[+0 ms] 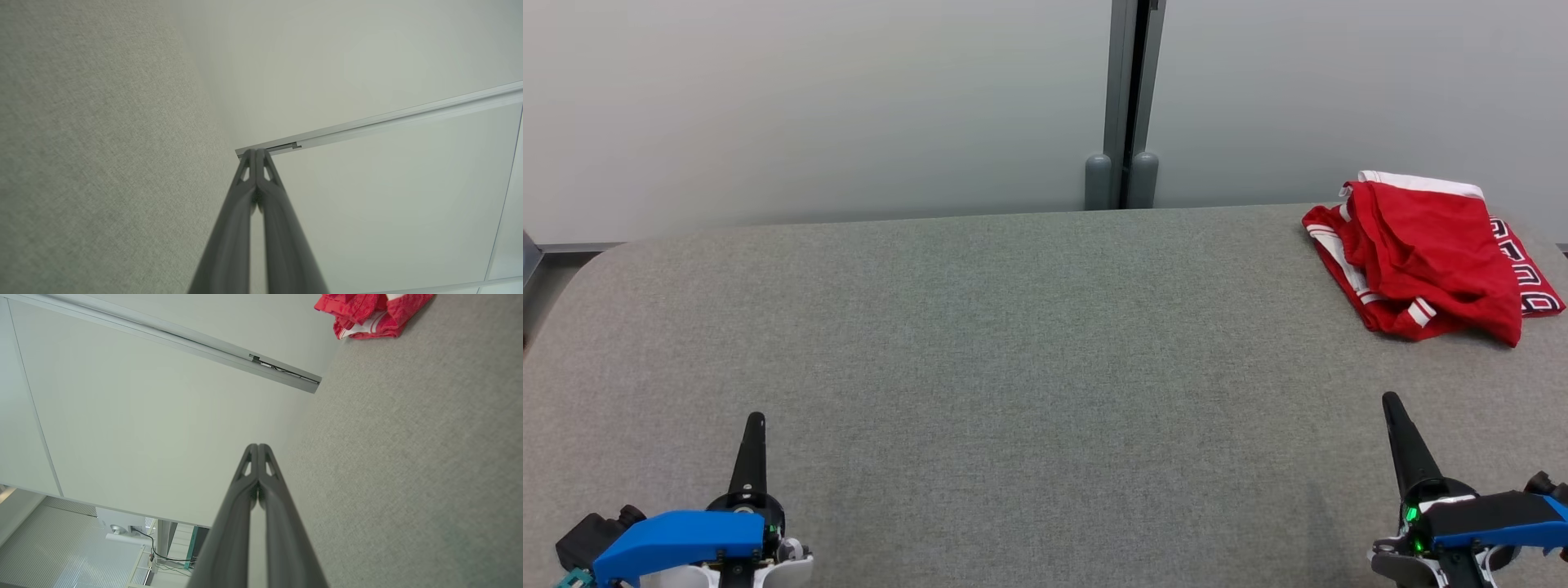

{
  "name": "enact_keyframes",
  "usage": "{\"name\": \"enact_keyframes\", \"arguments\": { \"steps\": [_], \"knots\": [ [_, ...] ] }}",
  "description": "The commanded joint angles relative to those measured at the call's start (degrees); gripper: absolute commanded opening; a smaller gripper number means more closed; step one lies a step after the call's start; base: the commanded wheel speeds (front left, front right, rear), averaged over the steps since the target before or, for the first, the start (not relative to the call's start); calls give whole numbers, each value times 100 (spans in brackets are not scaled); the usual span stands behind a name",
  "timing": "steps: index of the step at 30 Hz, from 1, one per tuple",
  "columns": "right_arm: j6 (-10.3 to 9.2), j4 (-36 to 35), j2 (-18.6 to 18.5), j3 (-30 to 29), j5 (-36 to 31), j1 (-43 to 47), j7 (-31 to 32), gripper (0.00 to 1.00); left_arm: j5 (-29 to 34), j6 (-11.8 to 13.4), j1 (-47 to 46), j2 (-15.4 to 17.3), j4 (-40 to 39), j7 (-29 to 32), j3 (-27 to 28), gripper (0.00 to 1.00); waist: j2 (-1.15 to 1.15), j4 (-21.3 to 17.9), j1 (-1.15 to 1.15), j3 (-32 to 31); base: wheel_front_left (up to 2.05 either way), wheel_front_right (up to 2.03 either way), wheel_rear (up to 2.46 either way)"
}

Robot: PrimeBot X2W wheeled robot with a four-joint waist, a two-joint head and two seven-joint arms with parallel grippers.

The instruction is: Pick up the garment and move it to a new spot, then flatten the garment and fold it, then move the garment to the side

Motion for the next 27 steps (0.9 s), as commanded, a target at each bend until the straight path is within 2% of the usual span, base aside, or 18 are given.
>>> {"name": "enact_keyframes", "arguments": {
  "steps": [1, 27],
  "knots": [
    [2, -11, -38, -20, 126, -112, 23, 0, -103, -32, -135, 7, -62, 30, 38, 0, 0, 0, 0, 0, 0, 0, 0],
    [2, 93, -44, -30, 1324, -247, 208, 0, -1189, -57, -286, -52, -129, 340, 198, 0, 0, 2, 0, 8, 0, 0, 0]
  ]
}}
